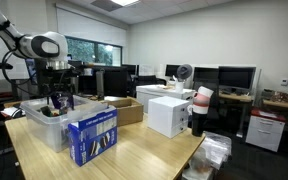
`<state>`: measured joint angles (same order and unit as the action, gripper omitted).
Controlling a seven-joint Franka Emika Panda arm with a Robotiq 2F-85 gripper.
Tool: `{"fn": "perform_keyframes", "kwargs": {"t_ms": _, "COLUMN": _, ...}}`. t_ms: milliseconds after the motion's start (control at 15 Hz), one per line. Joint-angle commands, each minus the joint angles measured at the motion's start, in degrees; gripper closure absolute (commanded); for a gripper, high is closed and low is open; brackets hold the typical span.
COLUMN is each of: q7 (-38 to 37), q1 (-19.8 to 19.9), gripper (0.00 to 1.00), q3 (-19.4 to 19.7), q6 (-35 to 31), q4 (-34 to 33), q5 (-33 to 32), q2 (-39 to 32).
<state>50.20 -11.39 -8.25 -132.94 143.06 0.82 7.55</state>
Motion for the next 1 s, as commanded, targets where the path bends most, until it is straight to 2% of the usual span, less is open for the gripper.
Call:
{"fn": "perform_keyframes", "kwargs": {"t_ms": 0, "q7": -0.6, "q1": -0.4, "gripper": 0.0, "q3": 0.3, "q6": -0.9, "q4": 3.1, "q5": 1.7, "q2": 1.4}}
{"fn": "perform_keyframes", "kwargs": {"t_ms": 933, "q7": -6.7, "q1": 0.8, "gripper": 0.0, "q3": 0.2, "q6": -8.7, "q4": 4.0, "q5": -4.9, "q2": -5.1}}
